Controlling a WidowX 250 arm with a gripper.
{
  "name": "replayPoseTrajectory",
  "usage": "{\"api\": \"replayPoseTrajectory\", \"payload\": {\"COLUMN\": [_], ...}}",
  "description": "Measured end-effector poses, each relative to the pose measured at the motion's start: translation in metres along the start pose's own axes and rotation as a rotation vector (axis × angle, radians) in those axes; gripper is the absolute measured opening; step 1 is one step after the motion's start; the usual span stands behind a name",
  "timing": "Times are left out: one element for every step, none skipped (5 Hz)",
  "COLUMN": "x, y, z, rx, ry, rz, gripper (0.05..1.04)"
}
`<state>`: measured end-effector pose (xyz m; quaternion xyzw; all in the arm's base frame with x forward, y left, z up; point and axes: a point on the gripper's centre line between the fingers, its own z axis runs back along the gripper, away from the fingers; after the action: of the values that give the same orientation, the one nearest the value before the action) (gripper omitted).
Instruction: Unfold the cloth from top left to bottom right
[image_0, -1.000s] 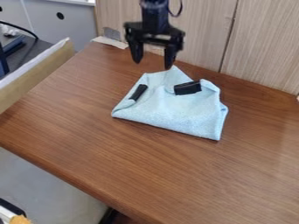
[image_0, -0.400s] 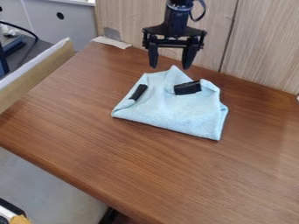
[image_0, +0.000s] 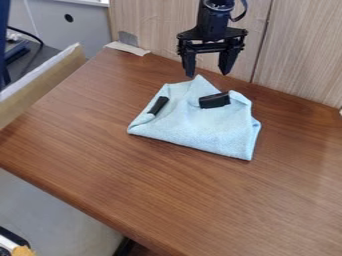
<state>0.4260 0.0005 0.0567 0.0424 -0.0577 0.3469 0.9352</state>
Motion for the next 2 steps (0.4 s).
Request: {"api": "replayPoseTrajectory", "payload": {"x": [-0.0004, -0.0016], "y": [-0.0075, -0.0159], "z": [-0.0157, -0.0223], "rx": [-0.002, 0.001], "ry": [0.027, 0.044], "rz": [0.025, 0.015], "gripper": [1.001, 1.001]}}
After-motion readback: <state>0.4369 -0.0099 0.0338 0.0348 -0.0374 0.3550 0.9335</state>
